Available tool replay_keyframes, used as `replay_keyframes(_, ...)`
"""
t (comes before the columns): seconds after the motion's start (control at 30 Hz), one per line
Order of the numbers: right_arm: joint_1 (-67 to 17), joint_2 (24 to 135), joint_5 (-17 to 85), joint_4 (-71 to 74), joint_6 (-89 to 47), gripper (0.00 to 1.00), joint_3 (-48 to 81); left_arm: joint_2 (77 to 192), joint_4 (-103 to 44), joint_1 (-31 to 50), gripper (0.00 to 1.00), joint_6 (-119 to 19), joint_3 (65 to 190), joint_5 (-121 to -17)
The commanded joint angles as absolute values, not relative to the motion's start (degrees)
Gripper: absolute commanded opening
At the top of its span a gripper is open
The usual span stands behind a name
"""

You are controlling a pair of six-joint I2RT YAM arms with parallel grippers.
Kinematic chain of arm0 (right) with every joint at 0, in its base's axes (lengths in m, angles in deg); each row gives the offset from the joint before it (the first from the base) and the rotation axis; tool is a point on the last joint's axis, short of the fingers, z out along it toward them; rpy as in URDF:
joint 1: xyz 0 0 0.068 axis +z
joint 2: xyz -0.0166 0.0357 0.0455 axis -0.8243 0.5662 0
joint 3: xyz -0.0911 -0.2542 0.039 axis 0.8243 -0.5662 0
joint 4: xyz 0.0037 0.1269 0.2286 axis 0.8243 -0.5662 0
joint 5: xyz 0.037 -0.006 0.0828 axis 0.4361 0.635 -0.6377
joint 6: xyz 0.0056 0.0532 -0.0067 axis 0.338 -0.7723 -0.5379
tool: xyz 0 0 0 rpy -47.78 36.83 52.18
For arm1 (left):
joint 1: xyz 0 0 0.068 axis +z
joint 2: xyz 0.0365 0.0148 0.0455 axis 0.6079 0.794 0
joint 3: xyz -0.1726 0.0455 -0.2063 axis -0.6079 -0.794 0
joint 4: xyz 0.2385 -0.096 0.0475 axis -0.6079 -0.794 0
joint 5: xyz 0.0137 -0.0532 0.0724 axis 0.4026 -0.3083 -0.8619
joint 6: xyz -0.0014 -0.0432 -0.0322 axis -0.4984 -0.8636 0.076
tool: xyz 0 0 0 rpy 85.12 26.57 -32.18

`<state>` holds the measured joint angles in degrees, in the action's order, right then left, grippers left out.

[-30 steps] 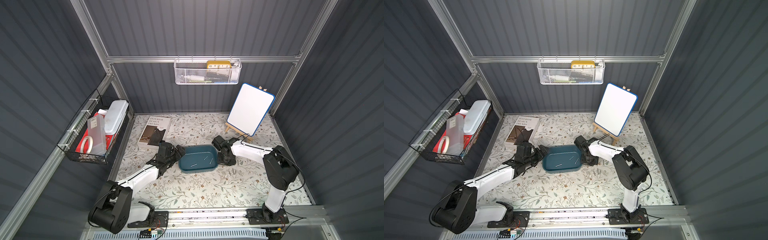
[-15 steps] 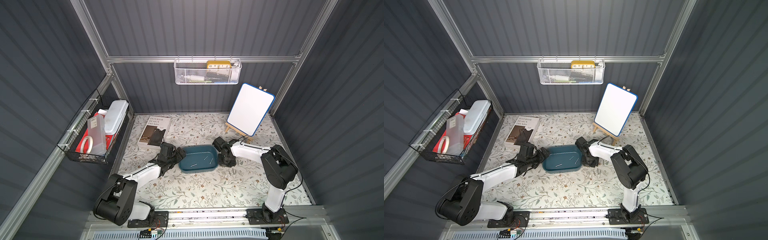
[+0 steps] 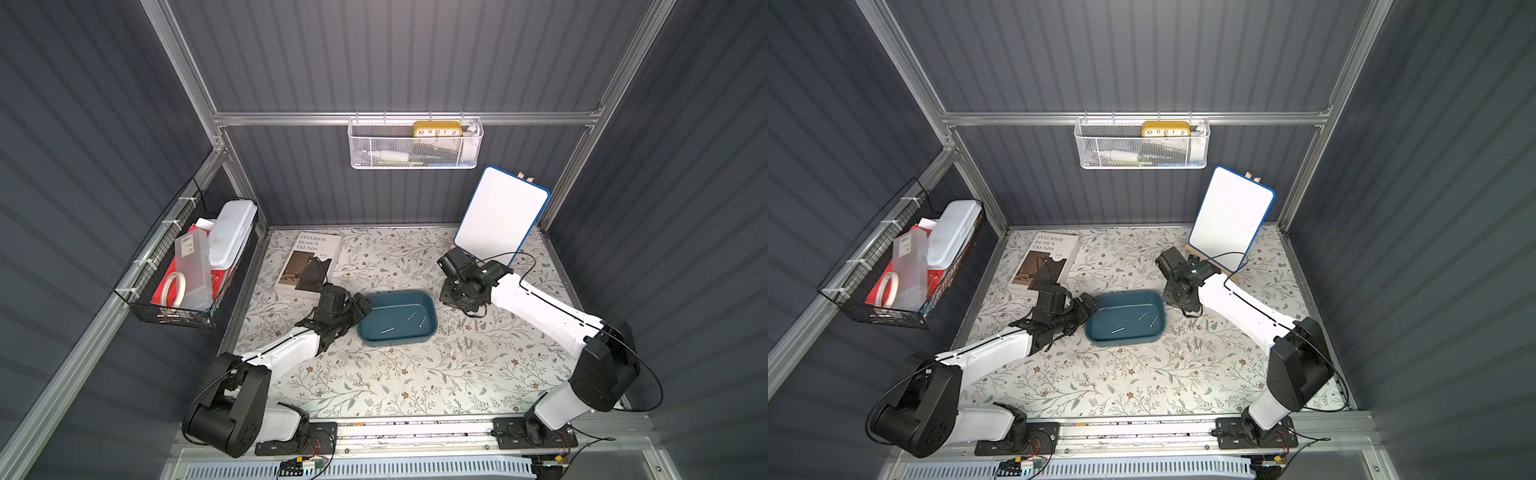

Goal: Take out the screws from the storage box
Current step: Place the screw at the center of the board, then pick up the screw from the storage box.

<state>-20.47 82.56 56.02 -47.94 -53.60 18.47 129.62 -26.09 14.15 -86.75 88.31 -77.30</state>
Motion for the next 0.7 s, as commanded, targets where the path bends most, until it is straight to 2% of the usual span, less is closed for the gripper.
replay_keyframes(0.0, -18.2, 87.0, 53.2, -52.5, -59.2, 0.31, 23.3, 128.3, -25.9, 13.9, 0.9, -86.4, 88.4, -75.9)
replay_keyframes(0.27, -11.0, 102.8, 55.4, -54.1, -67.6, 0.35, 35.8, 126.6, -25.7, 13.9, 0.9, -86.1, 87.7, -76.6)
replay_keyframes(0.43, -10.3, 109.5, 56.0, -50.9, -71.8, 0.35, 37.5, 126.3, -25.8, 13.9, 0.9, -86.1, 87.3, -76.6)
replay_keyframes(0.67, -10.3, 113.5, 57.3, -47.4, -74.8, 0.34, 37.4, 125.1, -26.4, 13.9, 0.9, -86.1, 87.2, -77.0)
